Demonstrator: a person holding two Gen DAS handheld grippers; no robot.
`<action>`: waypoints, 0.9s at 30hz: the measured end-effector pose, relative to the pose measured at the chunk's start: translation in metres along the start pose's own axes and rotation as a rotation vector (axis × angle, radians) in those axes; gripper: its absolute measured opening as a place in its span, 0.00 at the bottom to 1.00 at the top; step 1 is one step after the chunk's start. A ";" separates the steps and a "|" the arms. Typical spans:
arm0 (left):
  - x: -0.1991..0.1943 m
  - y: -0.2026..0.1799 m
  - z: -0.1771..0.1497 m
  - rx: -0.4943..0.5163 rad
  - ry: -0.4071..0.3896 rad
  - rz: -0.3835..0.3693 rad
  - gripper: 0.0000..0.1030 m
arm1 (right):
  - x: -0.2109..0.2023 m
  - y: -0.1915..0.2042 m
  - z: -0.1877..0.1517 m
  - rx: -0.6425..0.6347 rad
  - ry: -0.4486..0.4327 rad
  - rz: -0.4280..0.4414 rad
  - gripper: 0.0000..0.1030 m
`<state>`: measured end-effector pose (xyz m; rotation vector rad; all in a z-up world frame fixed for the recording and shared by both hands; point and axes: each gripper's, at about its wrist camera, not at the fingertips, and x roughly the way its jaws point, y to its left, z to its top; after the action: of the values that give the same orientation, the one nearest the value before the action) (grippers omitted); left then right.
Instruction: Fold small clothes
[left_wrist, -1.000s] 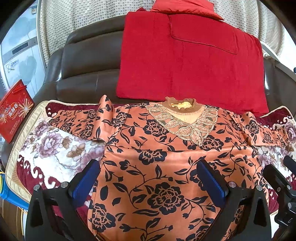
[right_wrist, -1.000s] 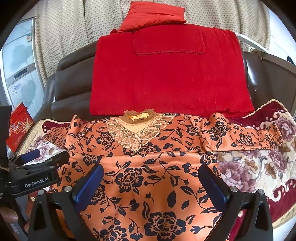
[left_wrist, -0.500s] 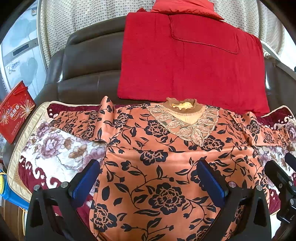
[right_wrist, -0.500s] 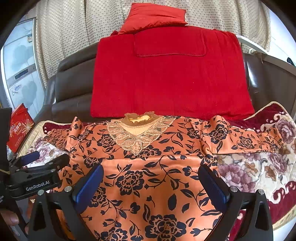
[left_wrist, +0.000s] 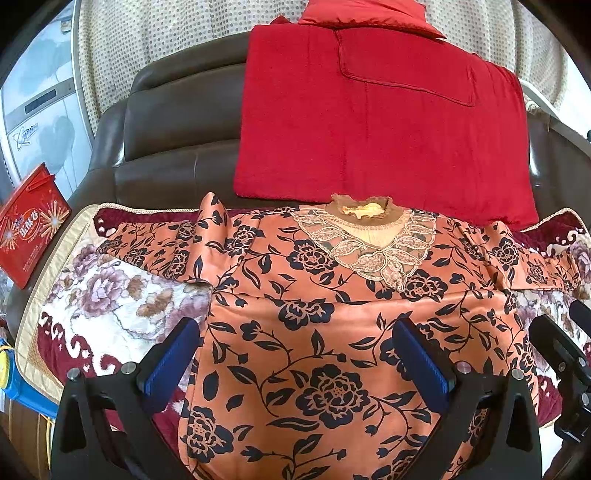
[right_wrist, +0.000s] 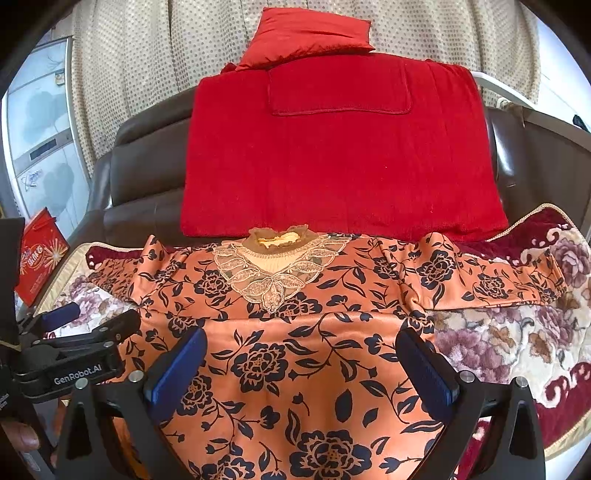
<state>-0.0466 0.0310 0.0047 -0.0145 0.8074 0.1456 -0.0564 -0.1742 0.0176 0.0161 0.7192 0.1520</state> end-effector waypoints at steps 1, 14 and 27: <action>0.000 0.000 0.000 0.001 0.000 0.000 1.00 | 0.000 -0.001 0.000 0.007 -0.005 0.008 1.00; 0.005 -0.003 0.002 0.008 0.009 0.003 1.00 | 0.006 -0.003 0.001 0.019 -0.006 0.020 1.00; 0.053 0.014 -0.013 -0.050 0.098 -0.044 1.00 | 0.030 -0.108 -0.017 0.335 -0.002 0.218 1.00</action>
<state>-0.0216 0.0501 -0.0425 -0.0868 0.9003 0.1240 -0.0309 -0.2773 -0.0227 0.4149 0.7336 0.2382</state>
